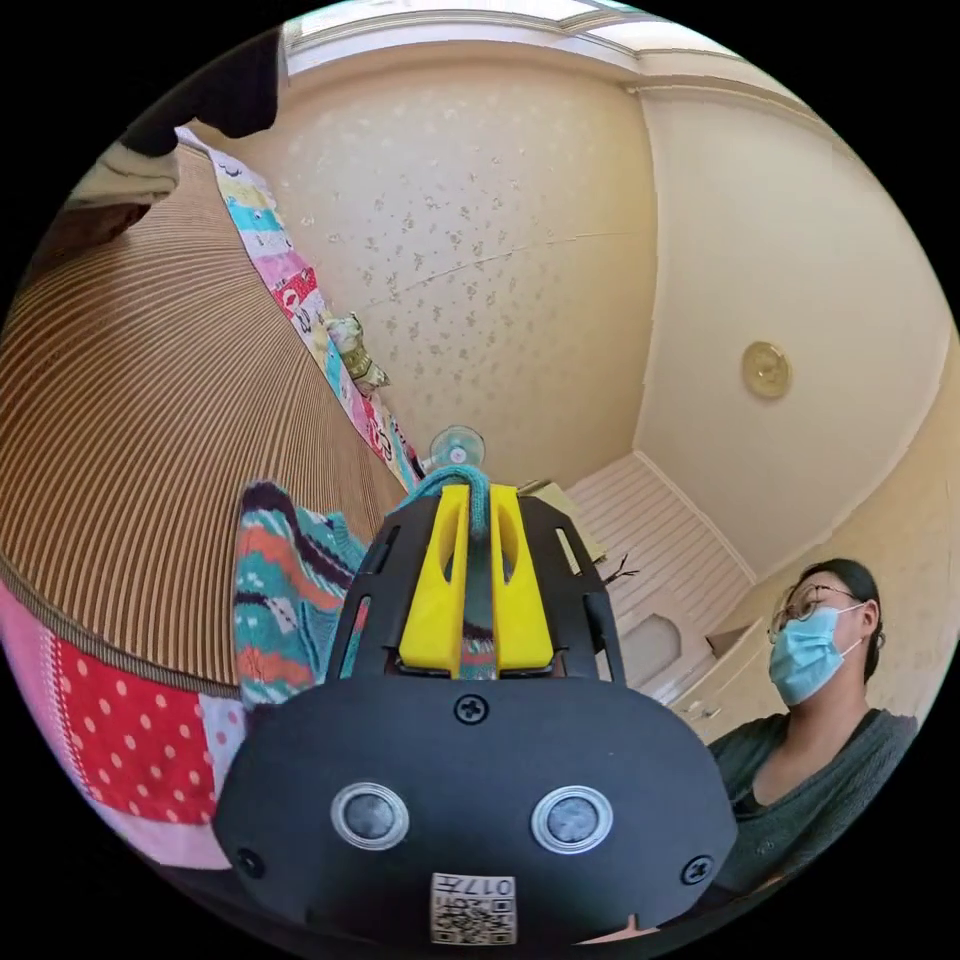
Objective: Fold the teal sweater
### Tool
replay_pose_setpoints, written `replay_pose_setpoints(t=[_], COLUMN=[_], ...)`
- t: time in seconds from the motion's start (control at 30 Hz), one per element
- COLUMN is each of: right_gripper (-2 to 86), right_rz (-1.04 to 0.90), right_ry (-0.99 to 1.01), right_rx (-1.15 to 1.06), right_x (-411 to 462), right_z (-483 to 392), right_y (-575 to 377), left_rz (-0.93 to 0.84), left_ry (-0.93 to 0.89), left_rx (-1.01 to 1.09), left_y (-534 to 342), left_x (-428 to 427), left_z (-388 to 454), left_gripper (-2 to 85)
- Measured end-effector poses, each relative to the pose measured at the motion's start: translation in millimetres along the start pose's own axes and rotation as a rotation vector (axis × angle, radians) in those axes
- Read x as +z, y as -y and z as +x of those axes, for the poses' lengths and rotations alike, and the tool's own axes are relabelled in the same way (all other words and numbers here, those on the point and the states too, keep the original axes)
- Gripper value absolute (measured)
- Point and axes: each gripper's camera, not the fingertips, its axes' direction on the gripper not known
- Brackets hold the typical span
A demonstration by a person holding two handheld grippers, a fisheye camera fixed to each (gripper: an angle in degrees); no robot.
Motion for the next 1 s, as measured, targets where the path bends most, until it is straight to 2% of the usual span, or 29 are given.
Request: replay_pose_setpoints(t=[0.17,0.27,0.3,0.37,0.43,0.53,0.67,0.77,0.87,1.0], right_gripper=[2.0,2.4,2.7,3.3,4.3,7.8,12.7,14.0,13.6,11.0], right_rz=[0.068,-0.020,-0.061,-0.047,-0.042,-0.091,-0.079,-0.061,-0.093,-0.274], right_ry=[-0.213,-0.481,-0.547,-0.437,-0.388,-0.455,-0.447,-0.427,-0.341,-0.293], right_rx=[0.044,-0.106,-0.101,-0.033,-0.081,-0.214,-0.264,-0.296,-0.442,-0.732], right_x=[85.7,144.5,163.9,167.5,177.6,208.3,226.2,233.0,243.0,265.0], right_z=[34.4,53.2,75.4,102.5,101.2,81.8,76.4,69.7,35.9,-35.8], right_y=[15.0,8.6,0.7,-6.5,-18.1,-39.3,-65.0,-88.0,-124.8,-220.9], left_rz=[-0.019,-0.085,-0.094,-0.042,-0.018,-0.054,0.042,-0.032,-0.055,-0.158], left_ry=[0.271,0.417,0.403,0.159,0.057,0.122,0.297,0.395,0.472,0.502], left_rx=[-0.021,0.018,0.010,-0.086,-0.092,0.003,0.096,0.045,0.039,-0.097], left_y=[25.9,15.0,11.4,1.8,-1.0,-3.2,-22.6,-44.4,-76.4,-100.5], left_x=[67.7,93.0,95.4,86.8,82.2,89.8,61.3,41.9,13.7,-3.8], left_z=[-54.7,-91.9,-101.6,-140.6,-149.3,-122.5,-72.3,-59.7,-47.2,-53.1], left_gripper=[3.9,4.0,4.1,4.9,5.3,9.2,13.5,15.2,16.5,18.1])
